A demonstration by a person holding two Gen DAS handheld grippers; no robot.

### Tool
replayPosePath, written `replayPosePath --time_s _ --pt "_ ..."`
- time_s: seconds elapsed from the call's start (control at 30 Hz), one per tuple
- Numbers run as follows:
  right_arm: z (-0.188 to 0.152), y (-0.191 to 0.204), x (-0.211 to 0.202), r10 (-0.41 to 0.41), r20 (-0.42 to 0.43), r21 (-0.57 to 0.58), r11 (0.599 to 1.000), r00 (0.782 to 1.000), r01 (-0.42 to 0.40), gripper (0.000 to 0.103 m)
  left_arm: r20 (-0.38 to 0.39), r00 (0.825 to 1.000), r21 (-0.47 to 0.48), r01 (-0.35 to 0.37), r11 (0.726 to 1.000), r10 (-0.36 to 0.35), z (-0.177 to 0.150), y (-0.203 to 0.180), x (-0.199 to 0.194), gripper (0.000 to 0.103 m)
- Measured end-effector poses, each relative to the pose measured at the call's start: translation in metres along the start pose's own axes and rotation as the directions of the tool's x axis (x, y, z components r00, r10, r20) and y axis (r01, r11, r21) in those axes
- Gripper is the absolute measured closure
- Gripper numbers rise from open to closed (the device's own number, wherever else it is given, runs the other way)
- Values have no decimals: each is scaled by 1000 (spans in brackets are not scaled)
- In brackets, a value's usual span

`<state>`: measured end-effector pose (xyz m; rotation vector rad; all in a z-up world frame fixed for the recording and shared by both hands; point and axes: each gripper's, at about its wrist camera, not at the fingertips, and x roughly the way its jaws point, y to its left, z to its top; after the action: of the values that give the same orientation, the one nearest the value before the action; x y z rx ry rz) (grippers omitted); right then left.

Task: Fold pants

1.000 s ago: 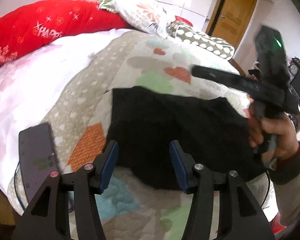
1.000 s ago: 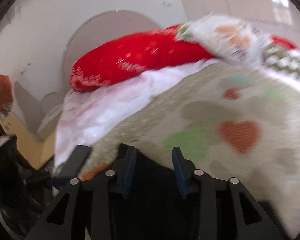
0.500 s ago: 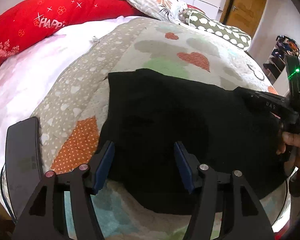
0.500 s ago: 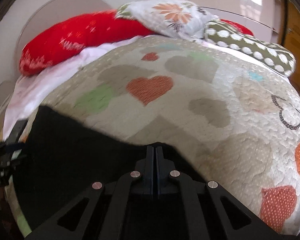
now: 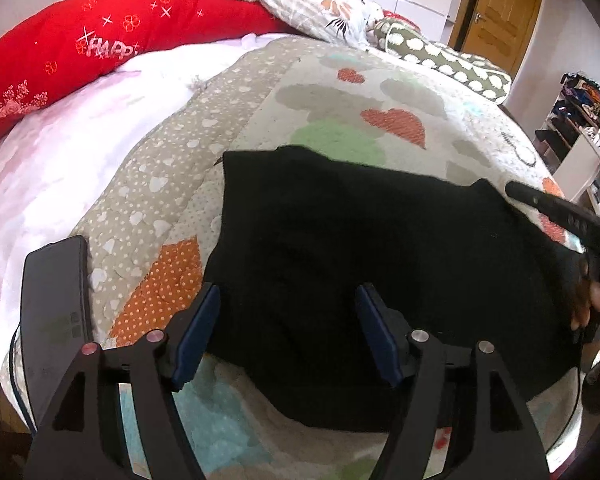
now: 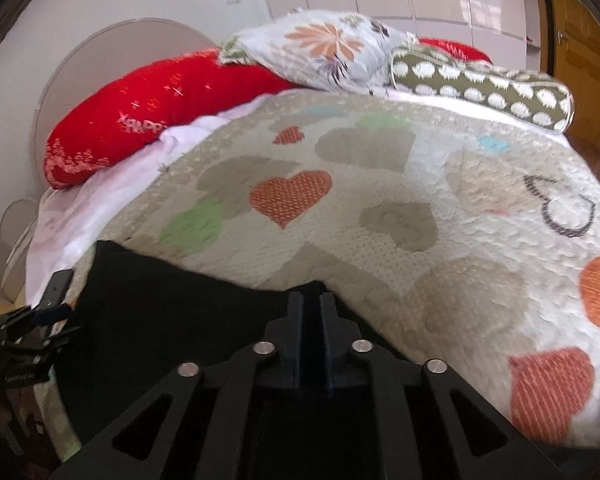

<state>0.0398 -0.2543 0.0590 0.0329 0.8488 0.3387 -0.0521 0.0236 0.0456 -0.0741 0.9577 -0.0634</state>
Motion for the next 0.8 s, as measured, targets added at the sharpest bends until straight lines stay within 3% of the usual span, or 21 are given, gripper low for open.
replayPosePath --time_s 0.07,0.13,0.27,0.53,0.8 --pt "-6 8 -11 11 5 -19 1000 1000 -10 79 21 1000 5 -2 1000 2 1 -4 -8 34" --pt "-14 16 -17 25 2 -39 999 1000 -25 76 42 999 13 4 1000 -4 3 -10 -15 34" --pt "-22 23 -5 2 -30 -57 998 1000 -4 76 58 998 42 17 999 -19 8 -24 -16 34" --pt "-8 5 41 -12 -61 35 999 998 15 76 10 1000 64 3 998 -4 14 -37 15 34" --pt "1 2 34 -15 -40 59 998 999 17 73 3 1000 83 -15 996 15 14 -45 20 28"
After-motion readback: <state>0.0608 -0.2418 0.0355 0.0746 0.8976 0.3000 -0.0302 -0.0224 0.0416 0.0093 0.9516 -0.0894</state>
